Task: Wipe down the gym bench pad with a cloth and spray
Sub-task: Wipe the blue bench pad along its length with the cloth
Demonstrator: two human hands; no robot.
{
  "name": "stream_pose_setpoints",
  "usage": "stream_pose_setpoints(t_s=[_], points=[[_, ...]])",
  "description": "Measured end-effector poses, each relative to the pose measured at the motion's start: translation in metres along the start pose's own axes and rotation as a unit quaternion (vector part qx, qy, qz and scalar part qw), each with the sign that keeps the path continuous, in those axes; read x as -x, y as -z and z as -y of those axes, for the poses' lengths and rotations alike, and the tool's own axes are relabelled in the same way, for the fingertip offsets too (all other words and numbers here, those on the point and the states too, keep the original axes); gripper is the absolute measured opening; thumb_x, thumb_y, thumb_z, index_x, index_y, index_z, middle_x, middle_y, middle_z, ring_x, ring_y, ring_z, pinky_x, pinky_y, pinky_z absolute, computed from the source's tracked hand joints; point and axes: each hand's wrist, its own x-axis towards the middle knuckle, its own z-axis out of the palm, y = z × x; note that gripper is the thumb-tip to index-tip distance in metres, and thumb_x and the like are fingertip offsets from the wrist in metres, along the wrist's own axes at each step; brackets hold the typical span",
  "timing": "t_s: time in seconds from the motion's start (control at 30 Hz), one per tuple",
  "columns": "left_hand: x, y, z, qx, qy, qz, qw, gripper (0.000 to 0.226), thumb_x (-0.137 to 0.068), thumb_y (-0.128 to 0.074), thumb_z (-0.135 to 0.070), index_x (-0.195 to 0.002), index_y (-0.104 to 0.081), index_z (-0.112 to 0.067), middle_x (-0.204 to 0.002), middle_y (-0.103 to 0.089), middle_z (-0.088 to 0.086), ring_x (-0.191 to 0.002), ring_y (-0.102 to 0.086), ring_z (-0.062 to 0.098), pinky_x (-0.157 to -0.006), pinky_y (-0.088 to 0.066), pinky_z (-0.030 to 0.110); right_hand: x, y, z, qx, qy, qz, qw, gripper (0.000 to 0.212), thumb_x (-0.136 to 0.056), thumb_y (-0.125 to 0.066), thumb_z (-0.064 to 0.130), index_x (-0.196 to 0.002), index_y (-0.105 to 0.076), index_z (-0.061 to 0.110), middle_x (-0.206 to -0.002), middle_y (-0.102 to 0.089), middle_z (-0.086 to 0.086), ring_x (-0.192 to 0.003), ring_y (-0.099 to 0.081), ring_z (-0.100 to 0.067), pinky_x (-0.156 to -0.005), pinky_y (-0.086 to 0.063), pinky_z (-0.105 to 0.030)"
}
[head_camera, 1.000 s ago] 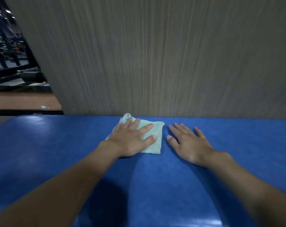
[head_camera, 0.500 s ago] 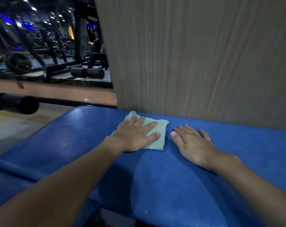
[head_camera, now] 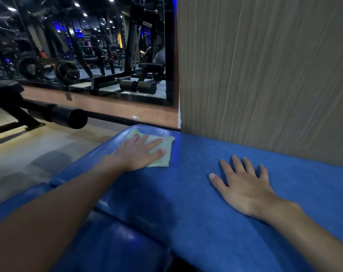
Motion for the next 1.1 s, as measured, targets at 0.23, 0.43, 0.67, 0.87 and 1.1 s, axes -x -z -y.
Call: stream_pose_setpoints(t_s=[0.23,0.43,0.67,0.87,1.1], points=[[0.016,0.000,0.057,0.019,0.065,-0.001,0.998,0.071,-0.085,-0.016,-0.083,-0.151,-0.012,-0.056,-0.167,-0.008,0.001,-0.153,-0.002,0.029,-0.122,-0.005,0.049,0.002,0.002,0.000,-0.008,0.000,-0.003,1.000,0.076,-0.092,-0.005,0.070,-0.156,-0.006,0.031,-0.166,0.005,-0.003,-0.151,0.010,-0.027,-0.118,0.004,-0.057],[0.039,0.000,0.064,0.022,0.102,0.007,0.994,0.063,-0.089,-0.015,-0.080,-0.148,-0.005,-0.062,-0.168,-0.002,-0.001,-0.153,0.000,0.030,-0.121,-0.004,0.051,0.004,0.010,-0.006,-0.025,0.023,0.017,0.999,0.072,-0.093,-0.013,0.071,-0.156,-0.012,0.036,-0.166,0.002,0.000,-0.152,0.008,-0.024,-0.119,0.005,-0.055],[0.065,-0.001,0.030,-0.002,0.099,0.018,0.995,0.059,-0.091,-0.012,-0.077,-0.147,-0.001,-0.063,-0.168,-0.001,-0.003,-0.153,0.002,0.028,-0.120,0.001,0.053,0.037,0.006,-0.042,0.002,0.017,0.015,1.000,0.071,-0.088,-0.003,0.074,-0.153,-0.003,0.047,-0.166,0.006,0.009,-0.152,0.011,-0.021,-0.118,0.007,-0.055],[0.084,-0.007,-0.021,-0.006,0.059,0.022,0.998,0.057,-0.092,-0.013,-0.075,-0.146,0.000,-0.064,-0.167,0.001,-0.006,-0.153,0.007,0.024,-0.121,0.002,0.051,0.043,0.016,-0.053,-0.032,0.062,0.007,0.998,0.063,-0.095,-0.012,0.068,-0.153,-0.018,0.044,-0.165,-0.006,0.009,-0.152,-0.001,-0.019,-0.119,0.001,-0.053],[0.101,-0.006,-0.069,-0.007,0.053,0.039,0.998,0.056,-0.093,-0.013,-0.074,-0.146,0.002,-0.064,-0.167,0.004,-0.009,-0.153,0.009,0.022,-0.121,0.002,0.049,0.070,0.009,-0.100,-0.005,0.035,0.034,0.999,0.068,-0.089,-0.005,0.074,-0.153,-0.002,0.049,-0.165,0.008,0.010,-0.152,0.010,-0.023,-0.117,0.006,-0.058]])
